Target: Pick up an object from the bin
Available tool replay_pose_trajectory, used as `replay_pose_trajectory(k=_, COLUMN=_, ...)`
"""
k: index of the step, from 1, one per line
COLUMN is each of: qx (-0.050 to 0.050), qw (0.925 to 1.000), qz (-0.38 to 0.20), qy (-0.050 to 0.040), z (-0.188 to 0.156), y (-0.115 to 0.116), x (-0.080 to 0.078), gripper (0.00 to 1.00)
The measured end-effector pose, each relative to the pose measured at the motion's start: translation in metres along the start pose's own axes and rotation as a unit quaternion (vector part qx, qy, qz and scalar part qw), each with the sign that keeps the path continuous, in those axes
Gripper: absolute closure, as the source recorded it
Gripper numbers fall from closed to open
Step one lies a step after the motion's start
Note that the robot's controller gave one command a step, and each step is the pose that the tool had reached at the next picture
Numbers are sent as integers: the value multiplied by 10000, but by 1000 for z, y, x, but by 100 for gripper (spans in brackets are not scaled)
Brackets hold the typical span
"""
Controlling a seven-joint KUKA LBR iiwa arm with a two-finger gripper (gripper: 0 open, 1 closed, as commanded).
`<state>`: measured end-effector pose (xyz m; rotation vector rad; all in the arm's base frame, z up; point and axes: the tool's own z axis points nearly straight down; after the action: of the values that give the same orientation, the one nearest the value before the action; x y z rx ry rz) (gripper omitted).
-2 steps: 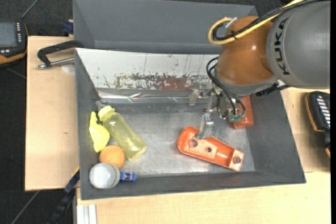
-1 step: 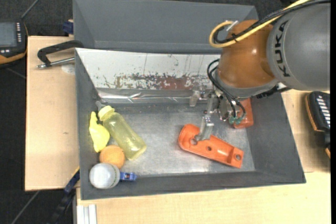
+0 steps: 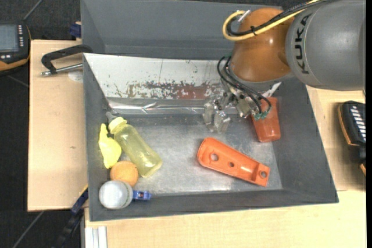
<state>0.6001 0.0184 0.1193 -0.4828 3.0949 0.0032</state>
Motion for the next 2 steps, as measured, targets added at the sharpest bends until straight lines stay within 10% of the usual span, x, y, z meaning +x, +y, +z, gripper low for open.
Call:
replay_pose_trajectory(k=1, qx=-2, qw=10000, qz=2, qy=1, z=0, y=0, x=0, gripper=0)
replay_pose_trajectory(k=2, qx=-2, qw=10000, qz=2, qy=1, z=0, y=0, x=0, gripper=0)
